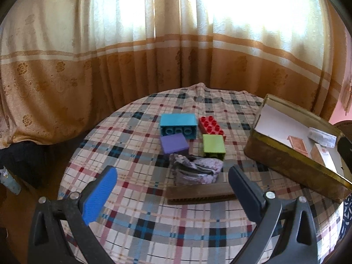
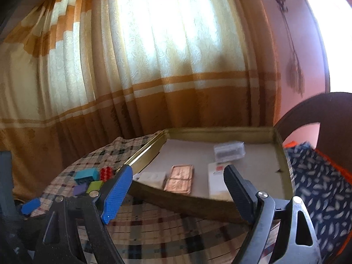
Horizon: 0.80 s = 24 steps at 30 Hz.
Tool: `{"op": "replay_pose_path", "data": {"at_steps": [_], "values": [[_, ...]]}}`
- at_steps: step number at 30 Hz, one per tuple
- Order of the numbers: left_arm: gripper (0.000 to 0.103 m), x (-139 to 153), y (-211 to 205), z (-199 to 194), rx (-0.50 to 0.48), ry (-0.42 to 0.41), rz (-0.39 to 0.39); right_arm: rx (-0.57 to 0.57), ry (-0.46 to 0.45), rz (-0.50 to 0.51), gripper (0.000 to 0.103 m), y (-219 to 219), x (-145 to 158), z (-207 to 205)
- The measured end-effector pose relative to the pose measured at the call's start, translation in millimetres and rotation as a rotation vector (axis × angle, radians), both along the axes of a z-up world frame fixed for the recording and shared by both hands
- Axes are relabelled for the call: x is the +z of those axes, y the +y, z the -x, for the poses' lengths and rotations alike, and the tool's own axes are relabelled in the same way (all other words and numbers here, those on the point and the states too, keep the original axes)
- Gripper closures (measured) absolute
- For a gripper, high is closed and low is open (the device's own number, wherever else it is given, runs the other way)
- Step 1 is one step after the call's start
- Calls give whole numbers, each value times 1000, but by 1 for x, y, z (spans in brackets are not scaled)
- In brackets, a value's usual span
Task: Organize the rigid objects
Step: 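Withdraw both tools and move toward the wooden brush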
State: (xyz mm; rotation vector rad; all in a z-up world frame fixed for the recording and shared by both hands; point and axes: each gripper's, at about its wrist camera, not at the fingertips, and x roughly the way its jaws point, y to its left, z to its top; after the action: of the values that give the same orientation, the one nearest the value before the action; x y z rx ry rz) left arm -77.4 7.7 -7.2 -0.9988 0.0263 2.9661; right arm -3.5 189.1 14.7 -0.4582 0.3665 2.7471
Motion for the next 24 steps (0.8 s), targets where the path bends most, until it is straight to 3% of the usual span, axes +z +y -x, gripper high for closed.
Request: {"op": "replay_pose_path", "data": {"at_steps": [3,10,14,24], "values": [[1,-1,-10,2,20,-6,4,31,-31,57,16,-4,-5,6],[1,-7,-34,10,71,-50,-23,114,-77,63,16,-28,-10,18],[1,-8,-44,13,103,-57,5,162,-93,65,16,-40,-10,25],[1,-20,-95,27,221,-141,-28,320,-255,110,16,-75,-28,57]]}}
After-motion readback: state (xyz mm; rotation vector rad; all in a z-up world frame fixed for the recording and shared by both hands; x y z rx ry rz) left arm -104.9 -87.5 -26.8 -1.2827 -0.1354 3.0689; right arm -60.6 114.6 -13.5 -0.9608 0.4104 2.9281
